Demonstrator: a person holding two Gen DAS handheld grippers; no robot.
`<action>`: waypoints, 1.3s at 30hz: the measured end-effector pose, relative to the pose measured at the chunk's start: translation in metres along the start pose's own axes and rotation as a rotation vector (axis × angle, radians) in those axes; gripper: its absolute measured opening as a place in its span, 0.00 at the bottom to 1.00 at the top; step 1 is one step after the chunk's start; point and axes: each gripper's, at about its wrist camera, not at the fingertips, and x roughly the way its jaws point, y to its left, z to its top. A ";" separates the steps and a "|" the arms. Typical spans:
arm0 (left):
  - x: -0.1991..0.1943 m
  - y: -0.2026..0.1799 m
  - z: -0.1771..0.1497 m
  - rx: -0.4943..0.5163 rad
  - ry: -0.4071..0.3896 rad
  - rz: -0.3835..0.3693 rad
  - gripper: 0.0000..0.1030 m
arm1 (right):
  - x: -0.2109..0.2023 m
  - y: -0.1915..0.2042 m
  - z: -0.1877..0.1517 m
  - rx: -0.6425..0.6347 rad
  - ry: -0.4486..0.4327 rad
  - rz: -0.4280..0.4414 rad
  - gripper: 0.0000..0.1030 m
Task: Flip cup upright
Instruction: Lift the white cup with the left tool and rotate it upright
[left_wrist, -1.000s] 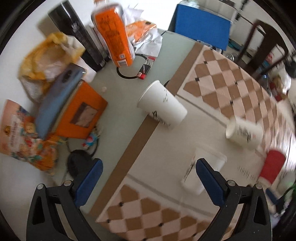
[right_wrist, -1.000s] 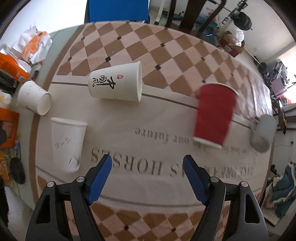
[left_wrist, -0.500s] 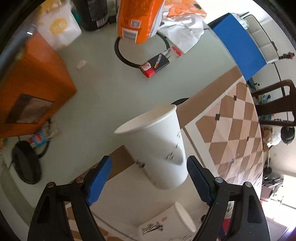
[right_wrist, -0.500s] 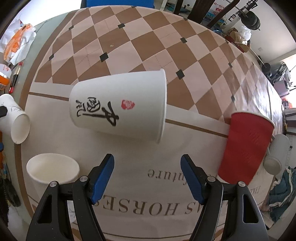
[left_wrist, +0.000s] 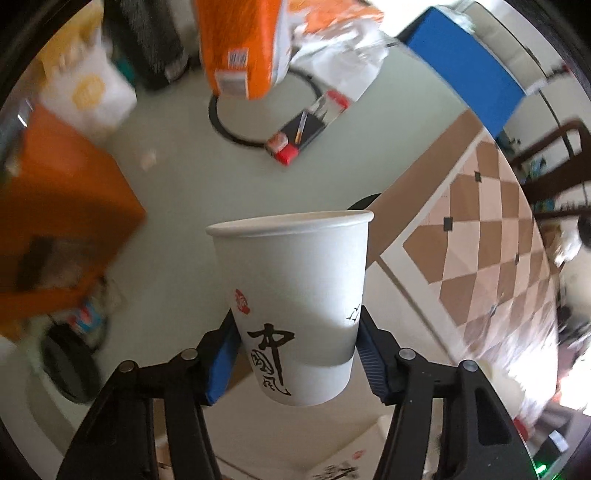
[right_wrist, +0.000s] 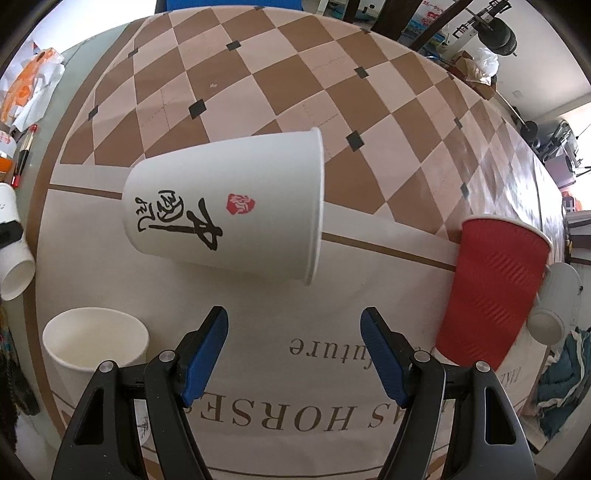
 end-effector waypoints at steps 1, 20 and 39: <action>-0.007 -0.001 -0.002 0.037 -0.022 0.023 0.54 | -0.001 -0.008 -0.007 0.001 -0.007 0.000 0.74; -0.124 -0.030 -0.133 0.594 -0.217 0.052 0.54 | -0.088 -0.075 -0.124 0.166 -0.108 -0.074 0.74; -0.082 -0.156 -0.316 0.847 -0.010 -0.037 0.54 | -0.034 -0.246 -0.234 0.412 0.040 -0.132 0.74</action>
